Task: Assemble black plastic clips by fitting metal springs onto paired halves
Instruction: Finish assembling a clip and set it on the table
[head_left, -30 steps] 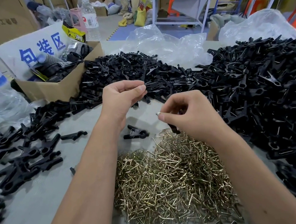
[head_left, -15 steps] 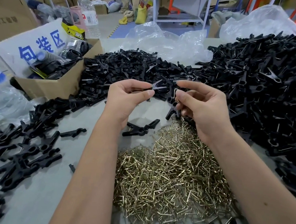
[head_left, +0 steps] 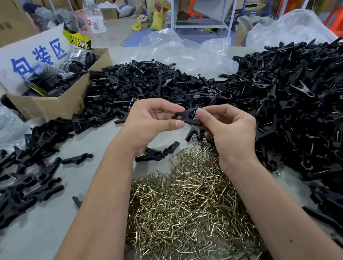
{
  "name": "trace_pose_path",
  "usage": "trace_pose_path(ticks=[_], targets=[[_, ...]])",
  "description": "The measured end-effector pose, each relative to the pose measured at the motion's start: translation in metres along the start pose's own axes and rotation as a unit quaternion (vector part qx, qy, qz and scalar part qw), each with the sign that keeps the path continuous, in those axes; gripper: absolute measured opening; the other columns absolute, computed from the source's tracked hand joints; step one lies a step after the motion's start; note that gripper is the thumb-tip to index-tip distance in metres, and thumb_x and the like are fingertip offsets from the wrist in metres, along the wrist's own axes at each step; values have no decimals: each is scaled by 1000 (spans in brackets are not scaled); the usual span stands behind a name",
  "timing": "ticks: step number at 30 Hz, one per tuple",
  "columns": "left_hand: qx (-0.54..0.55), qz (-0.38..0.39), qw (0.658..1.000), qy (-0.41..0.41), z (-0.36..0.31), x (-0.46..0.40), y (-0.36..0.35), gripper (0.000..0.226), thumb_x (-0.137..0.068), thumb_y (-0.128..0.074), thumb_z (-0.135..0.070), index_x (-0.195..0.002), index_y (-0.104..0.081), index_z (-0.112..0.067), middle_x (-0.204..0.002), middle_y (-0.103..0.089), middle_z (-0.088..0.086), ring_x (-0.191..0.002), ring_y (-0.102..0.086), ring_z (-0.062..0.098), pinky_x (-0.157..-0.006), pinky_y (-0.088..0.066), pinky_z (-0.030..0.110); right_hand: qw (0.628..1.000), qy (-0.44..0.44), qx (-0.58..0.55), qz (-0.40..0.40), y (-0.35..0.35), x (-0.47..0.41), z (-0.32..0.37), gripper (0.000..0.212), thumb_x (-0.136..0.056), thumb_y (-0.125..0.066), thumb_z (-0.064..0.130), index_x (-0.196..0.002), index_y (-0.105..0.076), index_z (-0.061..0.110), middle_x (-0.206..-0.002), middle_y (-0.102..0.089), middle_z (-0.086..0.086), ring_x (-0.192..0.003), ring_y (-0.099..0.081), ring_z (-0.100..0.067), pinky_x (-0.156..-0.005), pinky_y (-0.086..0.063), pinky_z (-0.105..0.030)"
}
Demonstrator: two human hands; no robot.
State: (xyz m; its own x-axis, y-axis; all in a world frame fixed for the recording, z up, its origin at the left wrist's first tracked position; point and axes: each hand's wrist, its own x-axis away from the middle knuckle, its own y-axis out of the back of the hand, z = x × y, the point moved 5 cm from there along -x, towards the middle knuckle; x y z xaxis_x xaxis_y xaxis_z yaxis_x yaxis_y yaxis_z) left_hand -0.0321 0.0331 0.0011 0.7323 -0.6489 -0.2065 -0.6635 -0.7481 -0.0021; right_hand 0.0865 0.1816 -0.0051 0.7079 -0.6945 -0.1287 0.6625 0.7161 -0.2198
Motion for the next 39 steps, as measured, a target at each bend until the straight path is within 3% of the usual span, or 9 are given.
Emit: trace_pose_path(ticks=[6, 14, 17, 28, 34, 39], targets=[[4, -9, 1000, -3, -1, 1, 2, 34, -60, -87, -2, -92, -80, -12, -94, -80, 14, -87, -77, 19, -79, -59, 25, 998, -39, -13, 57, -4, 0, -1, 11, -84, -81, -2, -83, -80, 9, -80, -78, -10, -75, -76, -22, -70, -60, -26], [-20, -3, 1000, -19, -4, 2, -1, 30, -64, -89, 0, -90, -81, -14, -91, -80, 10, -87, -76, 18, -80, -59, 26, 998, -66, -10, 15, 2, -1, -3, 10, -79, -86, 0, -79, -77, 4, -70, -75, -11, -59, -69, -19, -58, -59, -26], [-30, -2, 999, -27, -4, 2, -3, 32, -71, -86, 8, -89, -81, -17, -87, -80, 5, -84, -76, 14, -78, -58, 23, 998, -67, -4, 7, 3, -2, -3, 12, -79, -86, 0, -76, -76, 5, -69, -74, -10, -58, -69, -19, -57, -58, -25], [-26, 8, 999, -45, -6, 2, -6, 31, -70, -87, 6, -90, -81, -17, -86, -79, 4, -83, -76, 13, -77, -58, 22, 998, -59, 1, 14, 4, -1, -3, 16, -79, -87, 1, -73, -74, 8, -70, -74, -11, -59, -66, -19, -55, -54, -23], [15, -4, 999, -48, -8, 2, -6, 29, -65, -87, -6, -92, -81, -15, -92, -80, 9, -91, -77, 21, -82, -59, 25, 970, -133, -164, 120, -8, 2, -1, 11, -69, -85, 16, -73, -77, 10, -76, -73, -11, -61, -69, -17, -56, -57, -22], [39, 0, 998, -51, -10, 3, -4, 31, -59, -91, -15, -89, -83, -19, -86, -80, 5, -84, -76, 16, -80, -58, 24, 941, -202, -206, 178, -16, 8, -4, 13, -80, -80, 22, -83, -75, 10, -76, -69, -8, -62, -68, -15, -53, -57, -20]])
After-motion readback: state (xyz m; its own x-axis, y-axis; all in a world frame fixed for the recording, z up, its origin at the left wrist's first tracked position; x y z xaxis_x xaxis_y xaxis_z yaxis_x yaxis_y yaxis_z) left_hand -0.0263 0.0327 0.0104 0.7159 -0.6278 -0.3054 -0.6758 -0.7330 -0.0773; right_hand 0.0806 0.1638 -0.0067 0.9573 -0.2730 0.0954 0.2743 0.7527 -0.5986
